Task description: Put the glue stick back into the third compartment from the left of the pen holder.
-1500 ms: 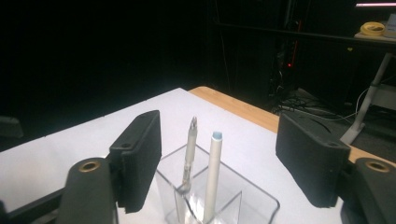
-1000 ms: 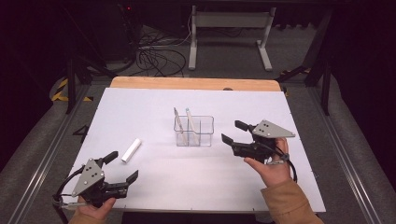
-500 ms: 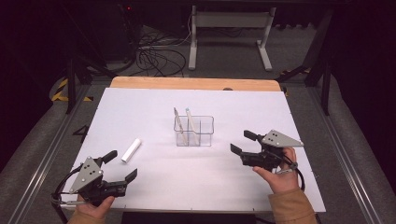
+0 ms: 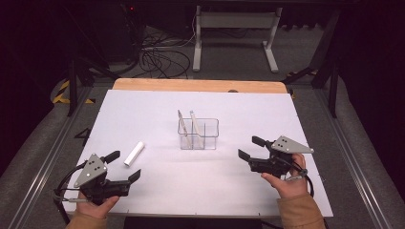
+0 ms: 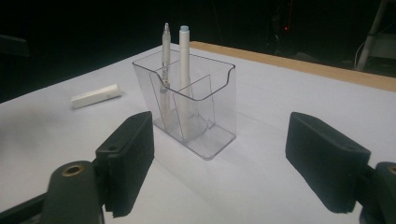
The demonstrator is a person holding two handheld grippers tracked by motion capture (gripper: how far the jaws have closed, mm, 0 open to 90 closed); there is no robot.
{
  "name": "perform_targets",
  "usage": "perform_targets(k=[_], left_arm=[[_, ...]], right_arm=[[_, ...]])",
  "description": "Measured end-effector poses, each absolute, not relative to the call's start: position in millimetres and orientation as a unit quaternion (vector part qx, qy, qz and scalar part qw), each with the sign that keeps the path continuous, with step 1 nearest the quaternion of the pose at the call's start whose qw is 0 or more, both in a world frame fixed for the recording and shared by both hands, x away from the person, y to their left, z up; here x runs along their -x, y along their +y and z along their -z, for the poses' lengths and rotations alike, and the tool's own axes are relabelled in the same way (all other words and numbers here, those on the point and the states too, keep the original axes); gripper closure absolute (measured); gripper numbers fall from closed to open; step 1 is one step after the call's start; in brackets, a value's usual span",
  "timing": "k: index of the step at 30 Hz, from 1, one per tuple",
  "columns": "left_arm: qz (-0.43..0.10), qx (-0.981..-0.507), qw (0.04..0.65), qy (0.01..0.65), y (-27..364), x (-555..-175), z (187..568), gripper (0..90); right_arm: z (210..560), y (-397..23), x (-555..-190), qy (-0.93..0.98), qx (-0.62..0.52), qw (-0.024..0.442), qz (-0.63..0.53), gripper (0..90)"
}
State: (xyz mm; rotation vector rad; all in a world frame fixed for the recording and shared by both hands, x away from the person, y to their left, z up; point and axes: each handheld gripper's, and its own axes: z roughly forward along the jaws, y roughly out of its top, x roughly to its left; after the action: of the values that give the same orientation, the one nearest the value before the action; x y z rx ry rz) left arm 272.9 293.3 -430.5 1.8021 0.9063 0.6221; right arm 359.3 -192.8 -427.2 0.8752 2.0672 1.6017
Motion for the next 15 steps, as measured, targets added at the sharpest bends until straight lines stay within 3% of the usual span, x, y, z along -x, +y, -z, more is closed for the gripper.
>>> perform_targets(k=[15], left_arm=[[-0.210, -0.778, 0.434, 0.403, 299, -317, 422, 10.3]], right_arm=[[427, -195, -356, 0.732, -0.316, 0.186, -0.574, 24.5]])
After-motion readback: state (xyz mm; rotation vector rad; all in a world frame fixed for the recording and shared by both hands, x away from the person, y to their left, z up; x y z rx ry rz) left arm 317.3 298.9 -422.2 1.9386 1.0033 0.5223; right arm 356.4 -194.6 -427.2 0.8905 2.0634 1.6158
